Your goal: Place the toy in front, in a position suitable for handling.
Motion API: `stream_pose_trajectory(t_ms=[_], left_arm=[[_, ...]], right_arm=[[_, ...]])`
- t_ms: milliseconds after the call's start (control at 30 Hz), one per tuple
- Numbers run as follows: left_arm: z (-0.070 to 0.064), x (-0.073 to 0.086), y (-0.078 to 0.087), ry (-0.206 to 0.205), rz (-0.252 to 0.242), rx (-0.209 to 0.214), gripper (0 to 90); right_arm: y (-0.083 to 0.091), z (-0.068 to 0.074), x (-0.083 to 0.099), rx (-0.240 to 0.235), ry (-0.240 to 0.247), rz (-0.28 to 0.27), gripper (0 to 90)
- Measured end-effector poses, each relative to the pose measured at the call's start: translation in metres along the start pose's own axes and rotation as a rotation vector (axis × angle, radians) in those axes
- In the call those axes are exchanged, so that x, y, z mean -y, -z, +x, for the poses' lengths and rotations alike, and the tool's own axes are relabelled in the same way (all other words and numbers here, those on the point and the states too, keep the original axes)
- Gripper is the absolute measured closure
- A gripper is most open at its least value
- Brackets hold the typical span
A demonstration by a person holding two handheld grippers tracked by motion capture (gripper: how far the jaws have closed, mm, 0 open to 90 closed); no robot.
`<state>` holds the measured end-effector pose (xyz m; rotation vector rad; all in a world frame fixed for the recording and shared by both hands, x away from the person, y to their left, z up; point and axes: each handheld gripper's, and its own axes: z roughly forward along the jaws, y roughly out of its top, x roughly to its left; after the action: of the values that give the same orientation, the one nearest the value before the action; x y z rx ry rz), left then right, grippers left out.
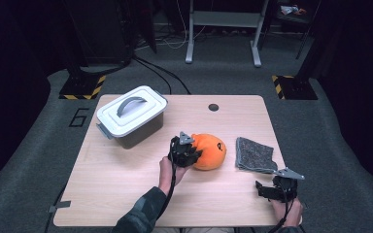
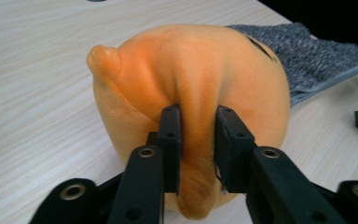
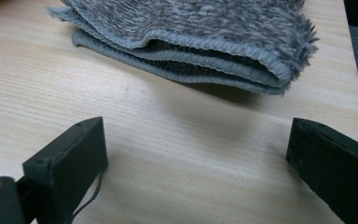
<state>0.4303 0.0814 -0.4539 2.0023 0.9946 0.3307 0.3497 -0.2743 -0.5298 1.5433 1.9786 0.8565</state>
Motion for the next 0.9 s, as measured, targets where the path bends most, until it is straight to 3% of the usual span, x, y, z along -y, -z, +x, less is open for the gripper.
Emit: stream_pose_trajectory(t_ms=[100, 267, 400, 433, 500, 900], left_arm=[[0.003, 0.002, 0.000, 0.022, -0.007, 0.013, 64.7], [0.006, 0.004, 0.005, 0.005, 0.002, 0.004, 52.8], [0.010, 0.007, 0.008, 0.013, -0.012, 0.018, 42.8], [0.011, 0.009, 0.009, 0.009, -0.017, 0.040, 40.5], [0.012, 0.013, 0.012, -0.002, -0.006, 0.021, 39.0], [0.020, 0.036, 0.022, -0.027, 0.010, 0.028, 36.9]], right_arm=[[0.000, 0.000, 0.000, 0.000, 0.000, 0.001, 4.0], [0.000, 0.000, 0.000, 0.000, 0.000, 0.000, 4.0], [0.000, 0.000, 0.000, 0.000, 0.000, 0.000, 4.0], [0.000, 0.000, 0.000, 0.000, 0.000, 0.000, 4.0], [0.000, 0.000, 0.000, 0.001, 0.000, 0.000, 4.0], [0.000, 0.000, 0.000, 0.002, -0.001, -0.001, 4.6]])
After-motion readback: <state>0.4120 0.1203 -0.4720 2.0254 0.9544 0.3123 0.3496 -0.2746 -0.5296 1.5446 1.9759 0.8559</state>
